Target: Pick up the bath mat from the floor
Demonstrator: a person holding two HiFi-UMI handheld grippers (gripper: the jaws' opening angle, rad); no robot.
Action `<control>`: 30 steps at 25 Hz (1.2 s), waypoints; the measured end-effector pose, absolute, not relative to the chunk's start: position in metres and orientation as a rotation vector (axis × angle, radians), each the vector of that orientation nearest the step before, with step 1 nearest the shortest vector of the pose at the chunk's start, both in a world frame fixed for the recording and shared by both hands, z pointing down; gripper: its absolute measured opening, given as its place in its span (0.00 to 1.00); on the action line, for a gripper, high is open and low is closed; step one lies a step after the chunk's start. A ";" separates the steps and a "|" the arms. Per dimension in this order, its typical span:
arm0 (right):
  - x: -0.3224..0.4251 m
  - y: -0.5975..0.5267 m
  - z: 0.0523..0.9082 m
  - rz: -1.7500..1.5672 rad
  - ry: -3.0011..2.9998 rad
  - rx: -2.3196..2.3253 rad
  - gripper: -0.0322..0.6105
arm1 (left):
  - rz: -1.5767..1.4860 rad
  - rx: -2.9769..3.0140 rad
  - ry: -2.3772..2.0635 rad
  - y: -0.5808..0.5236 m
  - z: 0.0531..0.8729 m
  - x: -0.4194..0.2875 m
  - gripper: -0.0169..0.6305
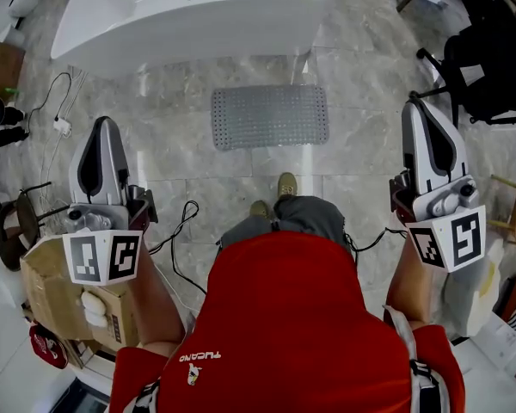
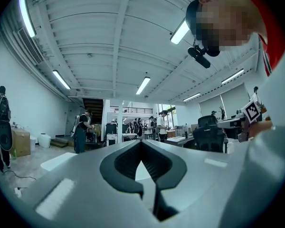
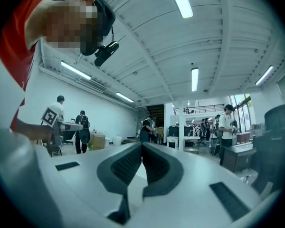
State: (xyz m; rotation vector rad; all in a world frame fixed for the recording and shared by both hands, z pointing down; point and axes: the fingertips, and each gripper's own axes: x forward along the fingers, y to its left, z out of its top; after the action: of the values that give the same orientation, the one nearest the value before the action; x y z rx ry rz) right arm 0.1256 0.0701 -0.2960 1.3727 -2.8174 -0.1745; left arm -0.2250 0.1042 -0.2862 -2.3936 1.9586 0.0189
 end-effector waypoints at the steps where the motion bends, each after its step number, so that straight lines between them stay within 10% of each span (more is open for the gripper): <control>1: 0.129 0.064 -0.295 -0.184 -2.811 1.370 0.05 | 0.018 -2.388 1.966 0.098 -0.285 -0.222 0.03; 30: 0.150 -0.032 -0.228 -0.069 -2.738 1.372 0.05 | -0.087 -2.388 2.008 0.010 -0.240 -0.209 0.03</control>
State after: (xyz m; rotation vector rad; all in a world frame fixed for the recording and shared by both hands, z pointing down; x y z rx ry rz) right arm 0.1495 -0.0323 -0.2281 1.3716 -2.7380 -0.0694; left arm -0.2089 0.0099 -0.2405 -2.3877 2.0083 -0.0867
